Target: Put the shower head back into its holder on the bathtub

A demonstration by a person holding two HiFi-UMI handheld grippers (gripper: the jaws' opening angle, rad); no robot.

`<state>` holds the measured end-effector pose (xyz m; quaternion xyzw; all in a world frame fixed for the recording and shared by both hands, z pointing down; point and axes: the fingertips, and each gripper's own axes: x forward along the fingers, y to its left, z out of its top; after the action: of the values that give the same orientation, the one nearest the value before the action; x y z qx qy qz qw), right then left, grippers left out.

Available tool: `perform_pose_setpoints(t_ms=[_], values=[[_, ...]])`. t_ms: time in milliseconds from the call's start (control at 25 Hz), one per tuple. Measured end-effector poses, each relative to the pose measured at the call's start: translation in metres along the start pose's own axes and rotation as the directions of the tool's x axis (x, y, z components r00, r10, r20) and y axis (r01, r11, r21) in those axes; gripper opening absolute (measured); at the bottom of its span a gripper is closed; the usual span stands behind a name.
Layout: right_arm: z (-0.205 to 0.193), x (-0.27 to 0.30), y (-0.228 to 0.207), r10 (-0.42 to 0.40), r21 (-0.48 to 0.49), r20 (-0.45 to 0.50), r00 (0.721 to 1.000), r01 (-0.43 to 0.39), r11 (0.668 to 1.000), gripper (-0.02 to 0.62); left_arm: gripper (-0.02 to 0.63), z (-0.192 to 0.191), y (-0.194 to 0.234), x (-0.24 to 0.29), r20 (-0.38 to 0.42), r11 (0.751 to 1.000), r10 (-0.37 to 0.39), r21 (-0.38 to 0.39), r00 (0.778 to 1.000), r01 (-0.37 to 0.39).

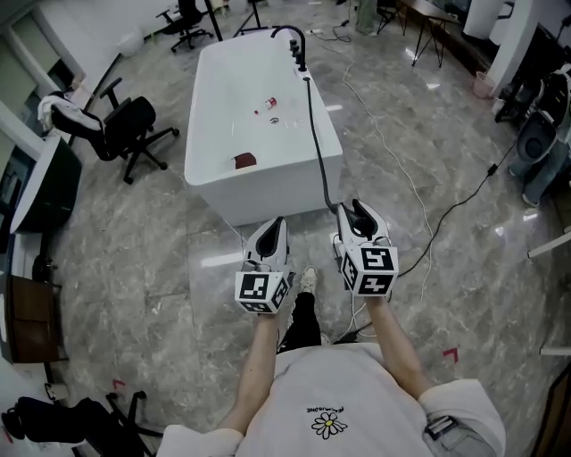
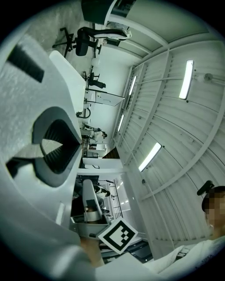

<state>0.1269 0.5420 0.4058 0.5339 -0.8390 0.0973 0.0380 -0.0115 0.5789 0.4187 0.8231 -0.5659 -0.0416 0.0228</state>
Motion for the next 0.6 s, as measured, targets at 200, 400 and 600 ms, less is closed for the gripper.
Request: perform_pose_setpoints(t_ms=[200,400,600], values=[[0.008,0.086,-0.009,0.003,0.043,-0.028,1.000,-0.002,0.999,0.117,0.000,0.003,0.060,0.075,-0.001,1.000,-0.012,-0.002,1.000,0.012],[0.041,0.192,-0.008,0.019,0.034,-0.028,0.999,-0.018,0.999,0.114,0.000,0.023,0.133,0.160,0.038,0.999,-0.041,-0.030,0.998,0.042],[0.076,0.269,-0.012,0.014,0.044,0.000,1.000,-0.014,0.999,0.112,0.000,0.027,0.186,0.225,0.008,0.997,-0.060,-0.042,0.998,0.061]])
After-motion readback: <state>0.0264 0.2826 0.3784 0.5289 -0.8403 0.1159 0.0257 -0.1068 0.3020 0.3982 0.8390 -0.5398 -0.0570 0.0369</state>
